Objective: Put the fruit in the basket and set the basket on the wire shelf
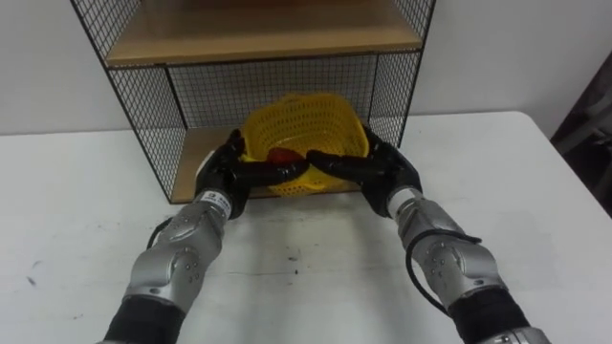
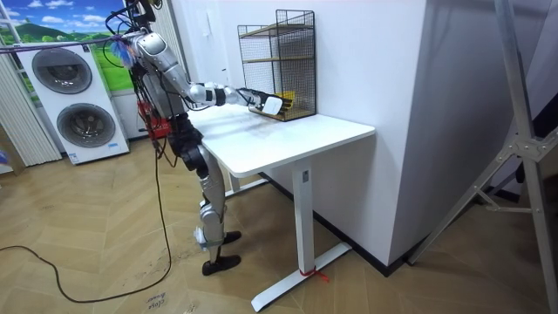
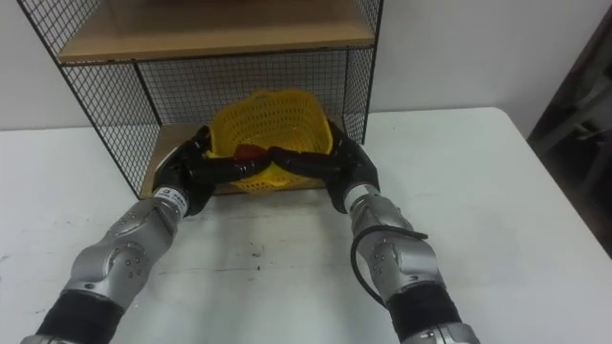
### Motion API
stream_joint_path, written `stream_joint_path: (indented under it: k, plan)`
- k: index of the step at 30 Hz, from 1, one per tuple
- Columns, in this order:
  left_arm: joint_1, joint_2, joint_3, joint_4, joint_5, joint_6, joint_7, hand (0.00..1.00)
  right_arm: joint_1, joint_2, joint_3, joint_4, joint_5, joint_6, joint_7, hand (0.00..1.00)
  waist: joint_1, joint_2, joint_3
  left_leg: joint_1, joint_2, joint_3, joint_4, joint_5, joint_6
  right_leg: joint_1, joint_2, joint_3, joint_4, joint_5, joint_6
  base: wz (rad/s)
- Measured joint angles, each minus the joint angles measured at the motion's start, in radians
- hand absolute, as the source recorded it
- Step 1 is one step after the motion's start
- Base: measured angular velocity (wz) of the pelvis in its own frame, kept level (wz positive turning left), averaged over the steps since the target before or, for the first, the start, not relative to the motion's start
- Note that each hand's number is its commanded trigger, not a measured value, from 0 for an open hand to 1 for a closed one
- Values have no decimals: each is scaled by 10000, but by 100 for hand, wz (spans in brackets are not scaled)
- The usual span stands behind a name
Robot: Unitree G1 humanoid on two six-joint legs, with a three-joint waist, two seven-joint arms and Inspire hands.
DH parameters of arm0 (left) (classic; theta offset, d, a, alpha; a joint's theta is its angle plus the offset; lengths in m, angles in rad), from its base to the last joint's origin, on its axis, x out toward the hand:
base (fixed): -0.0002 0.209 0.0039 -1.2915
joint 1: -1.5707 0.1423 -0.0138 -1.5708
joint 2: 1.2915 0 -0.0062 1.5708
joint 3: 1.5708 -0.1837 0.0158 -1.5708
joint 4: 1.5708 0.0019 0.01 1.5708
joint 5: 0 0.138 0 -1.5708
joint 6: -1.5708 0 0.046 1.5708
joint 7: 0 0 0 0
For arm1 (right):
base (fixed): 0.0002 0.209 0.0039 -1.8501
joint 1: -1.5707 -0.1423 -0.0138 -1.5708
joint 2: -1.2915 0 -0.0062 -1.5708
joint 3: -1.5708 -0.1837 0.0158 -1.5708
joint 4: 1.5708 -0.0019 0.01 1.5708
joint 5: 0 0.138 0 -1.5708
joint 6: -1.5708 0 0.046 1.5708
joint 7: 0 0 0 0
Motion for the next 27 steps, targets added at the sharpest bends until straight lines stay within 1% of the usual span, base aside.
stream_joint_path:
  k: [4, 6, 11, 15, 22, 25, 27]
  plan:
    - [-1, -2, 215, 1, -4, 110, 161, 0, 0, 40, -226, 90, 3, 50, -9, 0, -103, 12, 3, -4, -13, -54, 7, 3, -3, 27, 0, -42, -16, 26, -41, 4]
    - [-1, 0, 380, 1, 1, 185, 177, 0, 1, 54, -241, 90, 3, 86, -9, 0, -188, 50, -4, -2, -20, -82, 19, 2, -3, 48, -4, -58, -26, 25, -42, 4]
    - [-1, -2, 413, 1, -2, 195, 183, 0, 2, 59, -241, 96, -5, 88, -5, 0, -237, 130, -18, 12, -20, -78, 22, 3, -3, 57, -5, -77, -25, 35, -55, 0]
    - [0, 2, 420, 2, -9, 196, 217, 0, 1, 48, -288, 234, -8, 83, 22, 0, -239, 205, -61, 71, -19, -67, 19, 4, -2, 112, -13, -116, -17, 39, -70, 0]
    - [1, 71, 524, 19, -175, 194, 225, 0, 1, -76, -297, 361, -23, 84, 120, 0, -239, 210, -60, 189, -18, -61, 2, 6, -7, 212, -22, -116, 6, -14, -26, 0]
    - [1, 85, 727, 18, -174, 191, 223, 0, 2, -124, -296, 369, -41, 84, 255, 0, -237, 210, -60, 187, -15, -42, 3, 5, -7, 209, -21, -107, 6, -10, -31, 0]
    - [1, 156, 835, 17, -183, 186, 222, 0, 2, -194, -297, 399, -46, 84, 405, 0, -235, 209, -60, 187, -15, -51, 4, 6, -7, 207, -20, -64, 9, -11, -30, 0]
